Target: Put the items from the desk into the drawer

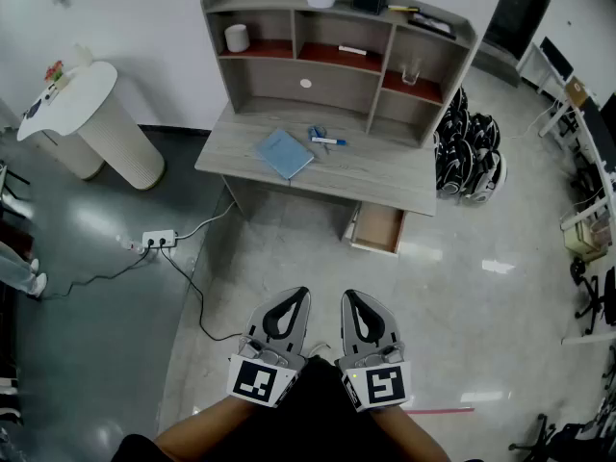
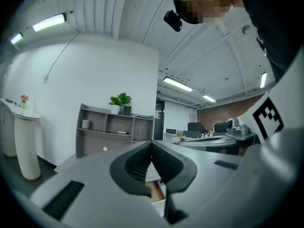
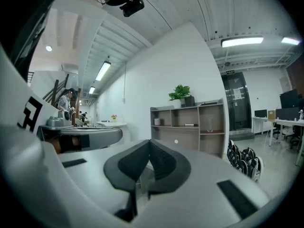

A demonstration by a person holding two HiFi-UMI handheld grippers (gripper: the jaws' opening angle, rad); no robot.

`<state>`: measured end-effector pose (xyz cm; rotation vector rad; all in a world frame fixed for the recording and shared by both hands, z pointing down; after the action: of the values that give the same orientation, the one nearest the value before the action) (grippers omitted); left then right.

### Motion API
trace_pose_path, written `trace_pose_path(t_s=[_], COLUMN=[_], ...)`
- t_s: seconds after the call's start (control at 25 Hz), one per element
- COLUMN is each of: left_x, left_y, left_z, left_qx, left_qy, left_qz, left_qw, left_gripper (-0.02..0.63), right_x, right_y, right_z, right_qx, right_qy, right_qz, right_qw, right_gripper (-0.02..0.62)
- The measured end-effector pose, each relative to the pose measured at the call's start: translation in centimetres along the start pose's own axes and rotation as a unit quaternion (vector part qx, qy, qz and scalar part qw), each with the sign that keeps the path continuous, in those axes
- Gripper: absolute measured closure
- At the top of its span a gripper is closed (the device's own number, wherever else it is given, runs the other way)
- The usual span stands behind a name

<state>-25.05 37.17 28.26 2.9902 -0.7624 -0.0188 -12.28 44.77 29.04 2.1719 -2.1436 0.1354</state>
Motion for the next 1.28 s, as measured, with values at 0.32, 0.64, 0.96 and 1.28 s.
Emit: trace_pose_path(t_s=[0.32,0.64,0.96,1.28], left_x=[-1.7,-2.7,-0.8,3.9], left_y=[2.0,3.9,6.4,11.1], left_z=[-1.7,-2.7,-3.6,-4.5], left_qx=[0.004,-0.007,-0.015,-0.027], left_qy=[0.013,0.022,0.035,0.042], left_qz=[0.025,0.077,0.076,0.063], left_qw=[0.9996,0.9968,0.9964,0.9968], left_gripper=[0.604,0.604,0.604,0.604], right_x=[0.1,-0.6,1.4,7.2], right_y=[0.5,-0.9,-1.3,-2.6], right_z=[-0.9,-2.9,-3.4,-3.3], right_qx=[0.028,0.053,0.049,0.046], right_qy=[0.002,0.023,0.037,0.056], right_qz=[0.014,0.008,0.01,0.009], right_qw=[0.999,0.998,0.998,0.997], right_gripper=[0.577,0.577,0.575,0.575])
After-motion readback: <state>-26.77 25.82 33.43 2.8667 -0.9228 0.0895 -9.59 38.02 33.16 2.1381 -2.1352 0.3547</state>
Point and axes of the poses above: the fingertips, and each gripper's own axes: x forward along the fingers, y to its left, z out of its top, the point moved 8 cm from there along -x, backward along the fingers, and after that the axes turned 2 degrees about y, right-handed, at the moved point
